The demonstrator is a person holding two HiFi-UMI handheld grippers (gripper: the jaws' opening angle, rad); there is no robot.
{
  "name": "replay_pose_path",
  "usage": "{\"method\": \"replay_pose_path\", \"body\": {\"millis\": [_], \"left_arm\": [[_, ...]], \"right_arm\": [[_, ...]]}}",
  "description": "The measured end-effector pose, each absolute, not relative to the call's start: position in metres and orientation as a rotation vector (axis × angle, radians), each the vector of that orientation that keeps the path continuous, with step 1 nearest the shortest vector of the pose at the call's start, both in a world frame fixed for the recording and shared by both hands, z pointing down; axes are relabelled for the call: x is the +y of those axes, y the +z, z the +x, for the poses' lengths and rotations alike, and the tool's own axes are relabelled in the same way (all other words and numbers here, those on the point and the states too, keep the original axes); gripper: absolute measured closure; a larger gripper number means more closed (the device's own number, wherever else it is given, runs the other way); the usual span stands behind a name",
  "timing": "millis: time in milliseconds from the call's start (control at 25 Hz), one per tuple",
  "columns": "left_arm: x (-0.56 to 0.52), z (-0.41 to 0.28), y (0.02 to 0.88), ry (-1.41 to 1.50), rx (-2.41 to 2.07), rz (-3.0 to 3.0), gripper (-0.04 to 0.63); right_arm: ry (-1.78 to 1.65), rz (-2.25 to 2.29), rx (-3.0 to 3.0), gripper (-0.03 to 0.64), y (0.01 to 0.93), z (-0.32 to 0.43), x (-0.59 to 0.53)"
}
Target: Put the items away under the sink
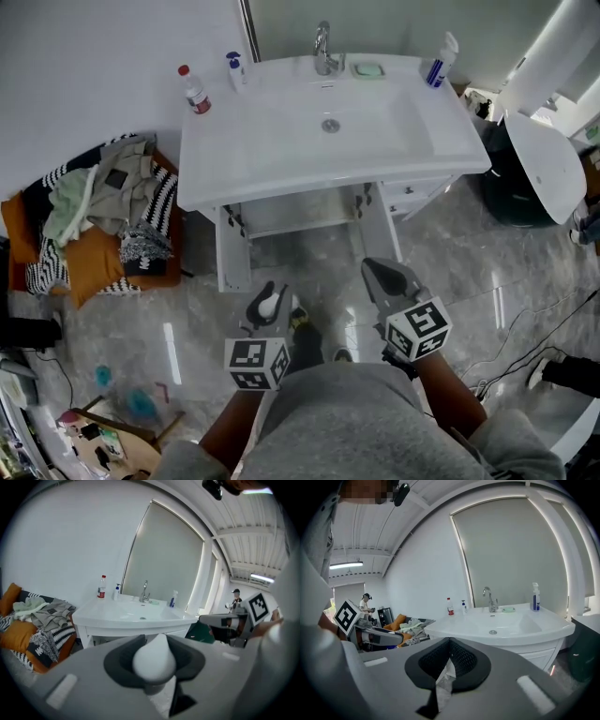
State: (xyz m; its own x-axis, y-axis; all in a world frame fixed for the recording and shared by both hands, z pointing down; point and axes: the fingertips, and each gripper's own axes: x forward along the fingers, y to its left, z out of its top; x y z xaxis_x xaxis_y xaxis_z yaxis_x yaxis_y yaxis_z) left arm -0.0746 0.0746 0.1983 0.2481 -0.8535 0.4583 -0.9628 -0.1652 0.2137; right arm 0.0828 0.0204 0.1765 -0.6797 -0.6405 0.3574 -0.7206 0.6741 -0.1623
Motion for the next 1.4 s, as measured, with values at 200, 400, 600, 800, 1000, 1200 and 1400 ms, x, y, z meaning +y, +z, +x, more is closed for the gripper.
{"method": "replay_pose_path", "body": {"millis": [200,400,600,800,1000,1200,1400], "left_arm": [[0.063,-0.088,0.2,0.318,-1.646,2.066,0.479],[0.052,-0.094,0.202,0.325,-1.608,2.086,0.479],[0.045,-0.103,0.205,0.321,-1.586,2.084,0.479],[0.035,-0.121,0.21,0.315,-1.582,2.083,0.479],[0.025,-0.136,0.211,0.316,-1.572,2.099,0.479],[0.017,-0.146,0.212,0.314,-1.576,2.095,0.479],[0.01,-0.152,0.213,0.306,-1.573,2.094,0.479]], "right_arm": [[0.416,1.087,-2.618,0.618,0.173,0.065,0.008],[0.415,1.103,-2.599,0.618,0.173,0.055,-0.004],[0.421,1.114,-2.581,0.618,0.176,0.044,-0.014],[0.412,1.131,-2.566,0.618,0.178,0.031,-0.022],[0.41,1.145,-2.548,0.618,0.179,0.019,-0.027],[0.398,1.136,-2.543,0.618,0.178,0.008,-0.034],[0.375,1.133,-2.537,0.618,0.177,0.001,-0.042]]}}
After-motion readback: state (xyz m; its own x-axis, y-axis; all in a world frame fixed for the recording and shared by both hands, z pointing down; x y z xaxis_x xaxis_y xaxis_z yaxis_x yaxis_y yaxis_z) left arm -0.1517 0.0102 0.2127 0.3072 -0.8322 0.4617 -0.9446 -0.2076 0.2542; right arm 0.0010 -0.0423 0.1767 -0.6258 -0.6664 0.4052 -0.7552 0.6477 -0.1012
